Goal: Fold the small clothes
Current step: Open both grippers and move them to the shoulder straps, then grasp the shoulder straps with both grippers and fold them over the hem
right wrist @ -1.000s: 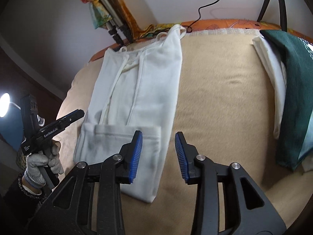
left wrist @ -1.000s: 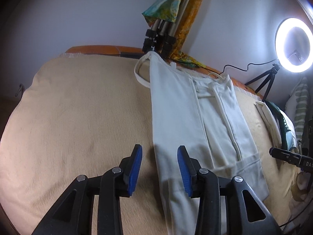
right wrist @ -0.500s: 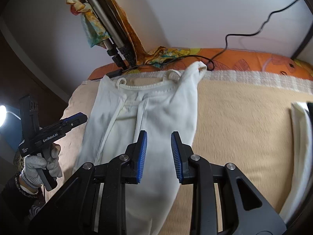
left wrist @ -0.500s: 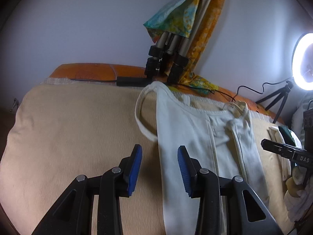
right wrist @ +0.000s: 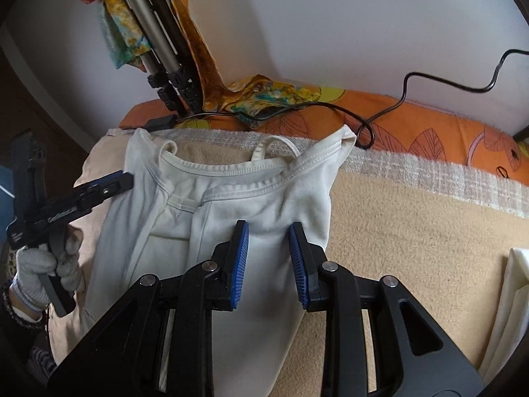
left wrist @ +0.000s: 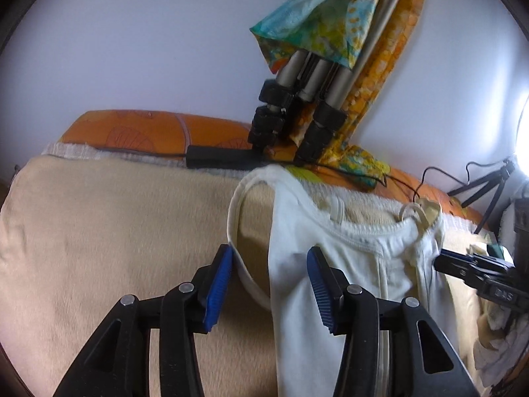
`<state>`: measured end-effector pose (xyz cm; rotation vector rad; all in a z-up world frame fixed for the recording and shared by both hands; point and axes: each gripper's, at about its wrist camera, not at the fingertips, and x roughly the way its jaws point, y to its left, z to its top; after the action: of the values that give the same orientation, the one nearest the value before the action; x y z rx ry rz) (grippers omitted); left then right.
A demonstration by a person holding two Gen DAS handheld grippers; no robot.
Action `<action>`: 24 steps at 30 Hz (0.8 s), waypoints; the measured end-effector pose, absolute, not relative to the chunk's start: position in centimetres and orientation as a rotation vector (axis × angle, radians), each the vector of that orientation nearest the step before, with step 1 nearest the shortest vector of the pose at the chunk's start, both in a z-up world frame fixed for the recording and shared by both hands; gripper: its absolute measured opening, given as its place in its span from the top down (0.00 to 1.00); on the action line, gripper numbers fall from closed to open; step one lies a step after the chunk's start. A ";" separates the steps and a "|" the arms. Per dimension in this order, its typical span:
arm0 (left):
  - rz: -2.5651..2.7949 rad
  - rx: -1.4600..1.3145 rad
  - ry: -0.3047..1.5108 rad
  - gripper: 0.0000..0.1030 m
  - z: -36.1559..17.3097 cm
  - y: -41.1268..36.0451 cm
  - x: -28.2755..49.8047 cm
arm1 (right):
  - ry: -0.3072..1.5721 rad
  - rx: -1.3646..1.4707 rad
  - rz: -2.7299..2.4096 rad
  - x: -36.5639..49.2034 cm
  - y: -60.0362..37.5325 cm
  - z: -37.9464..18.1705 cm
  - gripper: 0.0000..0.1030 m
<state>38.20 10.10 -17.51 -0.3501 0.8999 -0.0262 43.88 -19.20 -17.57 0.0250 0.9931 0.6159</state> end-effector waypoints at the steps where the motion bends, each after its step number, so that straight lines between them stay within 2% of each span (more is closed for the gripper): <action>1: -0.026 -0.356 0.896 0.53 -17.5 10.4 38.5 | 0.979 0.043 0.621 43.9 -19.6 -17.2 0.73; 4: -0.027 -0.359 0.896 0.53 -17.4 10.4 39.2 | 0.953 0.096 0.586 44.8 -21.3 -16.6 0.68; 10: -0.036 -0.367 0.901 0.57 -17.4 10.5 40.4 | 1.011 0.156 0.556 47.5 -21.8 -18.5 0.68; 12: -0.046 -0.369 0.901 0.70 -17.5 10.3 40.9 | 1.015 0.164 0.562 48.0 -21.3 -19.0 0.68; 14: -0.052 -0.370 0.901 0.75 -17.7 10.2 41.2 | 1.013 0.169 0.579 48.1 -20.7 -19.4 0.68; 15: -0.060 -0.369 0.903 0.84 -17.8 10.1 41.5 | 1.009 0.165 0.582 48.1 -20.6 -19.4 0.68; 16: -0.068 -0.365 0.903 0.89 -17.9 10.0 41.7 | 1.004 0.160 0.584 48.1 -20.3 -19.4 0.69; 17: -0.075 -0.362 0.899 0.97 -17.9 9.8 41.9 | 1.003 0.158 0.588 48.1 -20.1 -19.4 0.75; 19: -0.078 -0.359 0.882 0.98 -17.6 9.7 41.8 | 1.004 0.167 0.595 48.0 -20.0 -19.4 0.88; 21: -0.084 -0.361 0.868 0.99 -17.0 9.7 41.3 | 0.988 0.181 0.608 47.7 -20.2 -18.9 0.92; 24: -0.095 -0.363 0.847 0.99 -16.0 9.8 40.5 | 0.945 0.176 0.627 46.7 -20.5 -17.5 0.93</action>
<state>40.54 9.80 -15.96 -0.3626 0.8472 -0.0951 46.69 -20.54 -17.50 0.1760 0.9445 0.6272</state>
